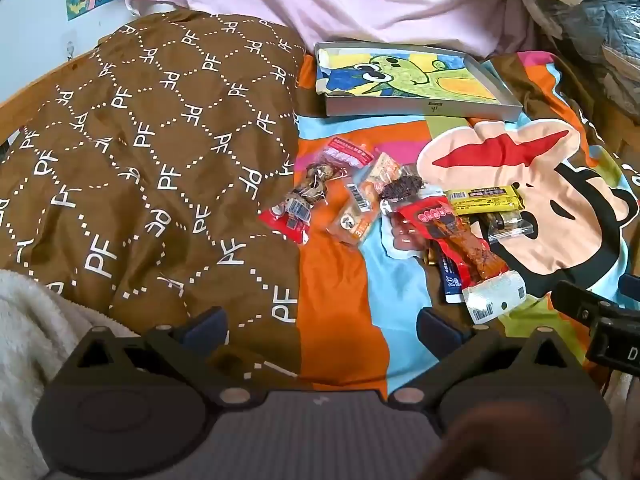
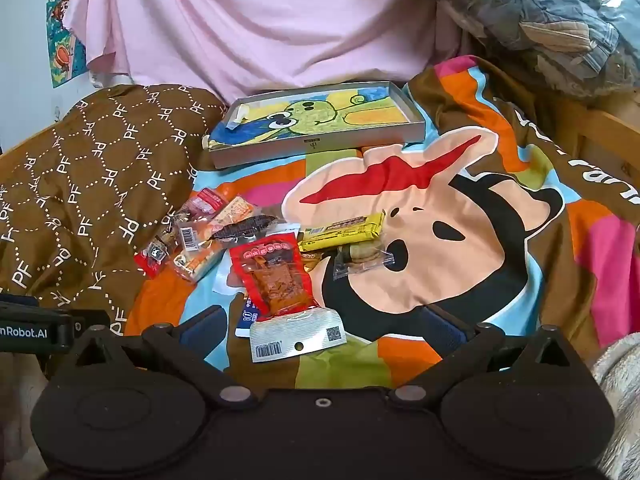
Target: Organize snacks
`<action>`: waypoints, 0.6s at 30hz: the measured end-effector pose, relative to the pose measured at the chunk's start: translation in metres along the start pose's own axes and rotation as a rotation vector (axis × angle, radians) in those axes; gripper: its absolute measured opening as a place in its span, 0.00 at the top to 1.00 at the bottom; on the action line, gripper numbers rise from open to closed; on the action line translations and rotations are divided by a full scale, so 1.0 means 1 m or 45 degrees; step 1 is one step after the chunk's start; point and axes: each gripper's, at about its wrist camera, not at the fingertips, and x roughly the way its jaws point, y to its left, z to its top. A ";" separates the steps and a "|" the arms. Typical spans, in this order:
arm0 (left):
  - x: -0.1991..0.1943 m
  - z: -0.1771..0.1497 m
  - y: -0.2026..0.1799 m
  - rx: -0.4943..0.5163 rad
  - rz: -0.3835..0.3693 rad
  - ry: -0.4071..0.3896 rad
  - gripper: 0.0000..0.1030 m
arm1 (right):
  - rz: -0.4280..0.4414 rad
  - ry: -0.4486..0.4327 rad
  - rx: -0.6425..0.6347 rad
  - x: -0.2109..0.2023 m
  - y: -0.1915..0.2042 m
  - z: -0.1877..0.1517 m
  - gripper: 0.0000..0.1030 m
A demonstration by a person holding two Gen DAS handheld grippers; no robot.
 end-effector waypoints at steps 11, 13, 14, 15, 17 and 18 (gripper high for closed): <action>0.000 0.000 0.001 -0.005 -0.002 0.002 0.00 | 0.001 0.003 -0.001 0.000 0.000 0.000 0.01; 0.000 0.000 0.001 -0.005 -0.003 0.003 0.00 | 0.001 0.003 -0.001 0.000 0.000 0.000 0.01; 0.000 0.000 0.001 -0.005 -0.003 0.003 0.00 | 0.001 0.003 -0.001 0.000 0.000 0.000 0.01; 0.000 0.000 0.001 -0.005 -0.003 0.004 0.00 | 0.001 0.003 -0.001 0.000 0.000 0.000 0.01; 0.000 0.001 0.001 -0.005 -0.003 0.004 0.00 | 0.001 0.004 0.000 0.000 0.000 0.000 0.01; 0.000 0.001 0.001 -0.006 -0.004 0.005 0.00 | 0.001 0.004 0.000 0.000 0.000 0.000 0.01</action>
